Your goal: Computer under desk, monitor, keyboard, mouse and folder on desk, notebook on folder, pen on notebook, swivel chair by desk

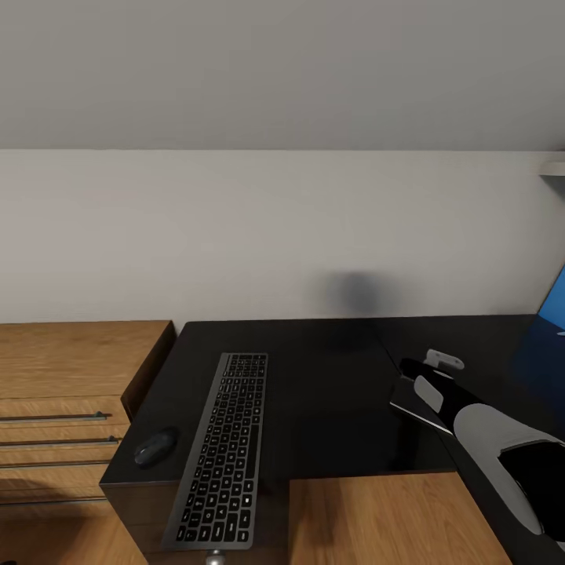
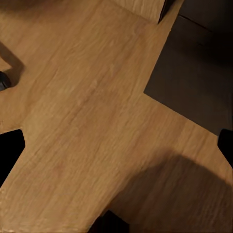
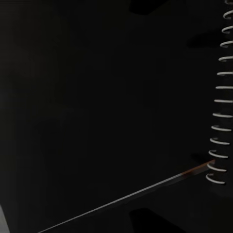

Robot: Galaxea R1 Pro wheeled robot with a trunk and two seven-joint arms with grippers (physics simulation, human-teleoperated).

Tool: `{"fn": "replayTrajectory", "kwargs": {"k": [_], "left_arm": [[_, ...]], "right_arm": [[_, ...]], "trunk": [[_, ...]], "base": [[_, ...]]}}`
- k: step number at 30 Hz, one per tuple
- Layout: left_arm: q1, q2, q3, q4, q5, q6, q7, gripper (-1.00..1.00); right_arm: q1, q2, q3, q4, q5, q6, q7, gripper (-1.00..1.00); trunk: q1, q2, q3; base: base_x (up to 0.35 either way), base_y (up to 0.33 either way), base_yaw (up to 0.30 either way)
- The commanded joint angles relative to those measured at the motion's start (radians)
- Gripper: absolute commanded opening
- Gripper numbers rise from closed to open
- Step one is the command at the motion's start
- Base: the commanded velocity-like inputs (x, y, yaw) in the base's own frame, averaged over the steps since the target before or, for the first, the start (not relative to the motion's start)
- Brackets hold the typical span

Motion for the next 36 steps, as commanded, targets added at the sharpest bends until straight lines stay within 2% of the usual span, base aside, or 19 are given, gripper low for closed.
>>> {"fn": "replayTrajectory", "kwargs": {"k": [1,6,11,22,24,25,36], "left_arm": [[0.000,0.002,0.005,0.025,0.008,-0.054,0.000,1.00],[0.001,0.002,0.006,0.023,0.007,-0.131,-0.001,1.00],[0.016,0.002,0.006,-0.021,0.006,-0.157,-0.002,1.00],[0.221,0.001,0.006,-0.343,0.010,-0.159,-0.002,1.00],[0.305,0.000,0.006,-0.456,0.011,-0.159,-0.002,1.00],[0.320,0.000,0.006,-0.475,0.011,-0.159,-0.002,1.00],[0.347,-0.001,0.007,-0.510,0.011,-0.160,-0.002,1.00]], "right_arm": [[0.000,0.000,0.009,-0.001,-0.010,-0.001,-0.005,1.00],[0.000,0.000,0.010,-0.001,-0.010,-0.001,-0.005,1.00],[0.000,0.000,0.010,-0.001,-0.010,-0.001,-0.005,1.00],[0.000,0.000,0.010,0.000,-0.009,-0.001,-0.005,1.00],[0.000,0.000,0.010,0.000,-0.009,-0.001,-0.006,1.00],[-0.001,0.000,0.010,0.000,-0.009,-0.002,-0.006,1.00],[0.000,0.001,0.009,-0.001,-0.010,-0.008,-0.006,1.00]], "trunk": [[0.000,0.000,-0.001],[0.000,0.000,-0.001],[0.000,0.000,-0.001],[0.000,0.000,-0.001],[0.000,0.000,-0.001],[0.000,0.000,-0.001],[0.000,0.000,-0.001]], "base": [[0.000,0.000,0.000],[0.000,0.000,0.000],[0.000,0.000,0.000],[0.000,0.000,0.000],[0.000,0.000,0.000],[0.000,0.000,0.000],[0.000,0.000,0.000]]}}
